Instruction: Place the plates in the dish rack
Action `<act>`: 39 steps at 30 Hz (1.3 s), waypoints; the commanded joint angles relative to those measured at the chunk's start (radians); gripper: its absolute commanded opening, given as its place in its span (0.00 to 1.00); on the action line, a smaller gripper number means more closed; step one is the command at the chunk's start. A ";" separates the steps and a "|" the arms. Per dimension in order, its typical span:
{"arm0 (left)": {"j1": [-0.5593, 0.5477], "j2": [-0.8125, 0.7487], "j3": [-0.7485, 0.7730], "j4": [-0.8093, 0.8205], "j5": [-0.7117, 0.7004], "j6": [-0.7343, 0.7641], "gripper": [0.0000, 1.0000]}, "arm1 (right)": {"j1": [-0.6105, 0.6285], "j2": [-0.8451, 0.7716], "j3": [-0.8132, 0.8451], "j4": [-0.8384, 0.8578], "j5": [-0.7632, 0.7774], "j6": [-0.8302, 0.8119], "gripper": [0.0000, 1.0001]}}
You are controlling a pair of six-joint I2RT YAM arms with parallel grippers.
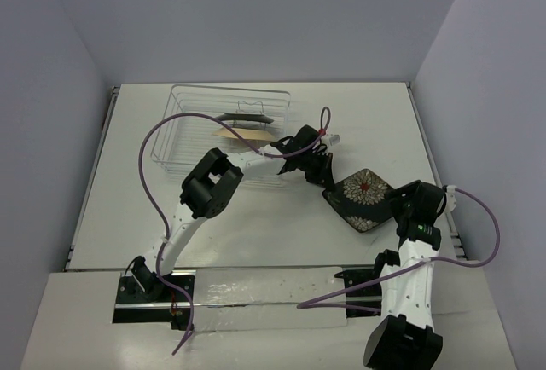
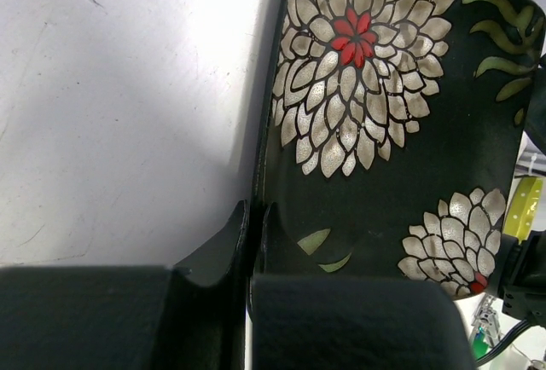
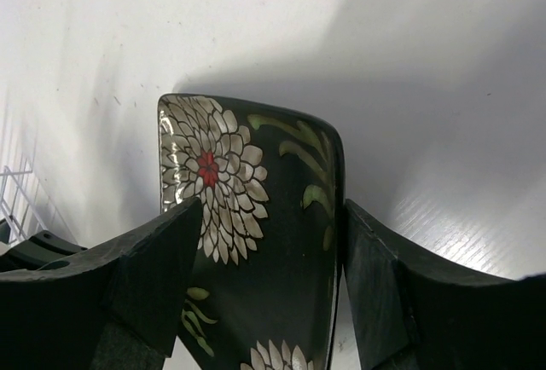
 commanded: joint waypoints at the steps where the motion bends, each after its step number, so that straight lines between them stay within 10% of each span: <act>1: -0.075 -0.009 -0.029 0.091 0.041 -0.051 0.00 | 0.033 -0.017 0.079 0.078 -0.322 0.064 0.35; 29: -0.053 -0.048 -0.112 0.229 0.136 -0.108 0.00 | 0.092 0.211 0.227 -0.142 -0.216 -0.120 0.47; 39: -0.049 -0.063 -0.081 0.205 0.126 -0.089 0.00 | 0.184 0.205 0.319 -0.185 0.032 -0.083 0.00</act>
